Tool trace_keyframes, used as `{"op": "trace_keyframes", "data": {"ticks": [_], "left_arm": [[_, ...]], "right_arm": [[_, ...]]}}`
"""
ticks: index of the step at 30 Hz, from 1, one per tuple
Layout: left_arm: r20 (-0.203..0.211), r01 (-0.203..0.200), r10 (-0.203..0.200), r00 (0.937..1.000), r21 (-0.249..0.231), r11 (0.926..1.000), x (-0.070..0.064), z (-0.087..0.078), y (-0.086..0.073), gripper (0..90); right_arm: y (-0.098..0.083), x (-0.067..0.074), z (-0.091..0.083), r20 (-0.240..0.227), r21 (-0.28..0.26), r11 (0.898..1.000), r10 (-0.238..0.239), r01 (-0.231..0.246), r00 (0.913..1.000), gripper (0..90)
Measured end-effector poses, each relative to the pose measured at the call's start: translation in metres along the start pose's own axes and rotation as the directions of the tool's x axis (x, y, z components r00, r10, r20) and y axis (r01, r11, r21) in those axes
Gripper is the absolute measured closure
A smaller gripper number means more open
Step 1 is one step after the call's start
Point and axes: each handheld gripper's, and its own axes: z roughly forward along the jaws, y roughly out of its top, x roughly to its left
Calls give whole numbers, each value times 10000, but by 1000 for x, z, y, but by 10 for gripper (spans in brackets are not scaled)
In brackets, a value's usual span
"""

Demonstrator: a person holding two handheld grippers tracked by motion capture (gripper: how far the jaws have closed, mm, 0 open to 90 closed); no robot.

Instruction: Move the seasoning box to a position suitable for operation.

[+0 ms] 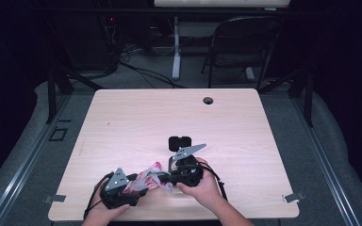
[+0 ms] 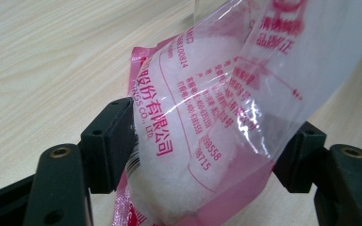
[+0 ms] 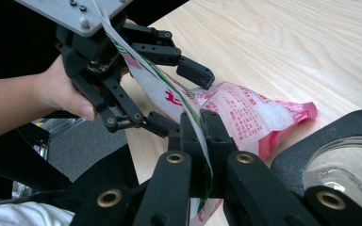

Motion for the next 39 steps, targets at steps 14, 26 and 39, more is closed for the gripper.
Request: {"op": "trace_keyframes", "data": {"ticks": [14, 26, 39], "left_arm": [[-211, 191, -180, 9996, 562, 9982, 3, 17, -9, 257], [-74, 428, -424, 9991, 758, 9962, 4, 24, -9, 249], [-514, 322, -270, 9983, 1031, 9942, 1, 32, -4, 265]], "right_arm": [[2, 0, 0, -102, -35, 10000, -28, 28, 9999, 900], [1, 2, 1, -136, -150, 9999, -33, 31, 9999, 900], [1, 3, 2, -273, -222, 9998, -29, 23, 9996, 900]]}}
